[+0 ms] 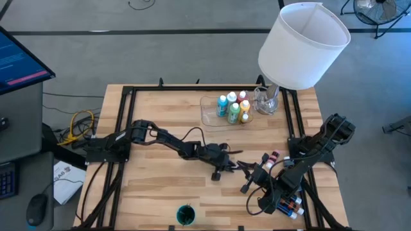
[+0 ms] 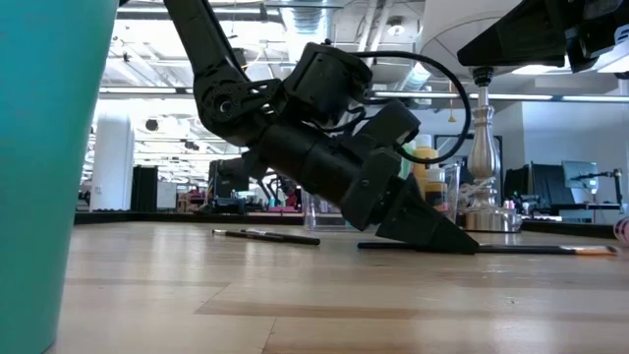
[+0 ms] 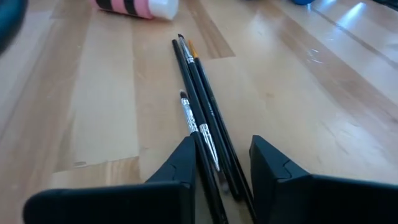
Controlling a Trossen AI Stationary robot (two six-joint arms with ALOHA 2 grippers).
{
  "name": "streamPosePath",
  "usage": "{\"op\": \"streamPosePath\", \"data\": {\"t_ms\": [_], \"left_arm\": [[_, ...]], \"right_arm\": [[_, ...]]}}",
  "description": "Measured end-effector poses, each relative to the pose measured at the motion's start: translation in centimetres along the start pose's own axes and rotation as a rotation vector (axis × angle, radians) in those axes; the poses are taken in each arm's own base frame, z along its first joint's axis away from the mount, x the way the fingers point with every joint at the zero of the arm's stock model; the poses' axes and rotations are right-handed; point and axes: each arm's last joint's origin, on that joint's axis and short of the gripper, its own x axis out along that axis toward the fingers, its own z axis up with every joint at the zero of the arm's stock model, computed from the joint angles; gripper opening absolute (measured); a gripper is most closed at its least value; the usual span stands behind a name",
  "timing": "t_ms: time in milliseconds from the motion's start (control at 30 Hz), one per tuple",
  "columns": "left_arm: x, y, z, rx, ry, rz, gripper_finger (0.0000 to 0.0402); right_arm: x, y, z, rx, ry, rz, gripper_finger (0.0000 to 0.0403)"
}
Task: Pick & Place Paint Supplies
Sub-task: Adjust the silver paintbrushes on the table
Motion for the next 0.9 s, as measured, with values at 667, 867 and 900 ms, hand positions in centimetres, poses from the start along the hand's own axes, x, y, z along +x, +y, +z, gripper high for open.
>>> {"op": "streamPosePath", "data": {"t_ms": [667,867,900], "left_arm": [[0.2,-2.1,-0.2,0.059,0.034,-0.119,0.0053],[0.2,-3.1,-0.3,0.07,0.04,-0.152,0.0053],[0.2,-3.3,-0.3,0.072,0.041,-0.154,0.0053]], "right_arm": [[0.0,0.0,0.0,0.011,0.0,0.0,0.0014],[0.0,0.0,0.0,0.02,0.0,0.0,0.0014],[0.0,0.0,0.0,0.025,0.0,0.0,0.0014]]}}
